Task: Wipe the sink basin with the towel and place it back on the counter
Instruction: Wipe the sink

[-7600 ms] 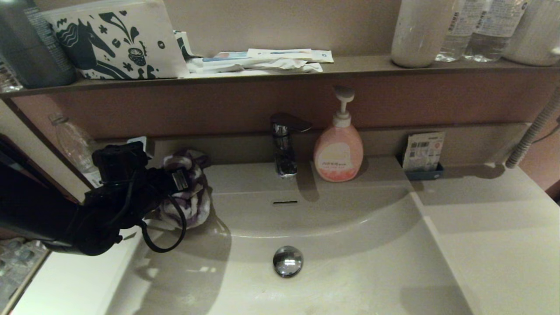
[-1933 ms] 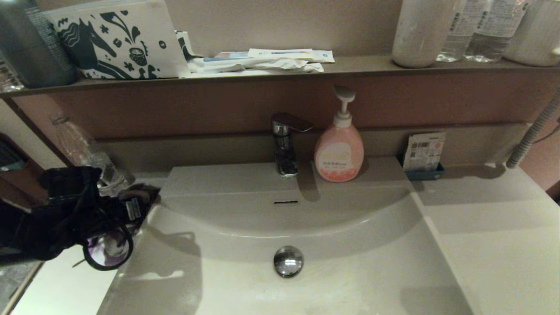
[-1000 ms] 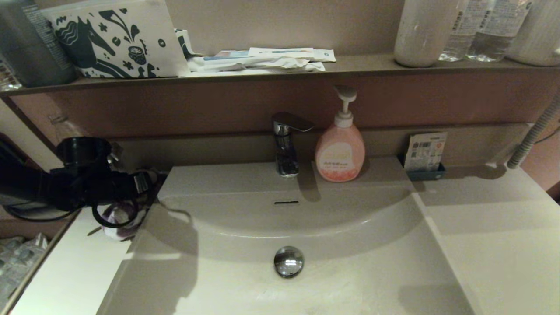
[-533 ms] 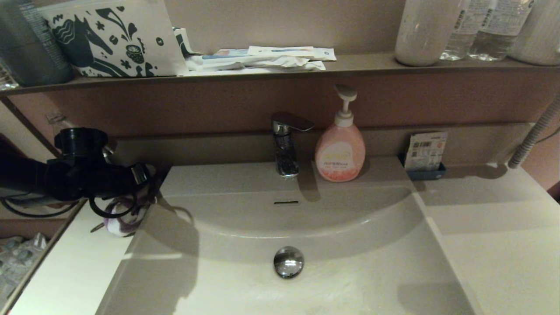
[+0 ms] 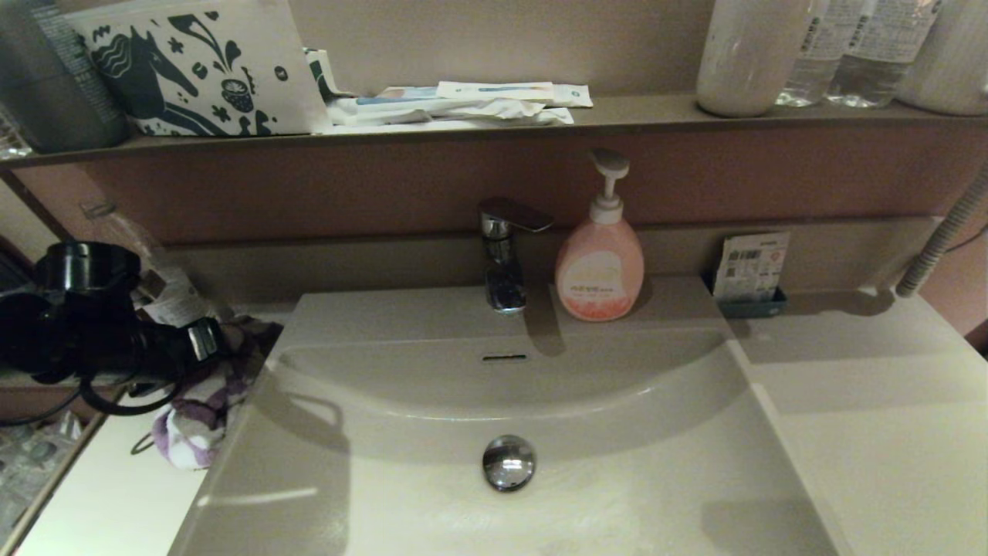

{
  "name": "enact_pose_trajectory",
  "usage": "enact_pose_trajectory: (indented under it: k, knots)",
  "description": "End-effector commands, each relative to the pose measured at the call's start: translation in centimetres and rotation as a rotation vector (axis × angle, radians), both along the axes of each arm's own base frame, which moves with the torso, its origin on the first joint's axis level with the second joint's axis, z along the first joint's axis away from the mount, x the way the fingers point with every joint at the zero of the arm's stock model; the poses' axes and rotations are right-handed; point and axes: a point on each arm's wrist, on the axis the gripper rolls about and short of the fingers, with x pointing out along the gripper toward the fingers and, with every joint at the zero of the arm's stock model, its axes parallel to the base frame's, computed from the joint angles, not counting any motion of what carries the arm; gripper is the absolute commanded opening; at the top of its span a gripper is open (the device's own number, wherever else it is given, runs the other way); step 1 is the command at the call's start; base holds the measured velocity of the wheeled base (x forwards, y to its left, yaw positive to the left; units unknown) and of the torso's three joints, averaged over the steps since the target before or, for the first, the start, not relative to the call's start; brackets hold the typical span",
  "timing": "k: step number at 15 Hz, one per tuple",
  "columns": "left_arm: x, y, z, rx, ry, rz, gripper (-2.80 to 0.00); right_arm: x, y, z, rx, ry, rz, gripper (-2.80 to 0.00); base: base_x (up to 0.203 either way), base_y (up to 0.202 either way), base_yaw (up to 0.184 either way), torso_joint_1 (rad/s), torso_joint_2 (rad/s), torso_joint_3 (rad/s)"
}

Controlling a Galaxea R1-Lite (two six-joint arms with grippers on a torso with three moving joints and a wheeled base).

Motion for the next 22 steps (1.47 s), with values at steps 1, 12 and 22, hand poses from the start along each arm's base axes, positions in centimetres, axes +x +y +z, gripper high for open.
enact_pose_trajectory:
  k: [1, 12, 22]
  knots:
    - [-2.9, 0.1, 0.8, -0.001, 0.022, 0.027, -2.80, 0.0, 0.0, 0.0, -0.001, 0.002, 0.000, -2.80, 0.000, 0.000, 0.000, 0.000, 0.00, 0.000]
    - [-7.3, 2.1, -2.6, -0.025, 0.245, 0.081, -2.80, 0.0, 0.0, 0.0, -0.001, 0.002, 0.000, -2.80, 0.000, 0.000, 0.000, 0.000, 0.00, 0.000]
    - [1.8, 5.3, -4.5, -0.042, 0.186, 0.007, -2.80, 0.0, 0.0, 0.0, 0.001, 0.002, 0.000, -2.80, 0.000, 0.000, 0.000, 0.000, 0.00, 0.000]
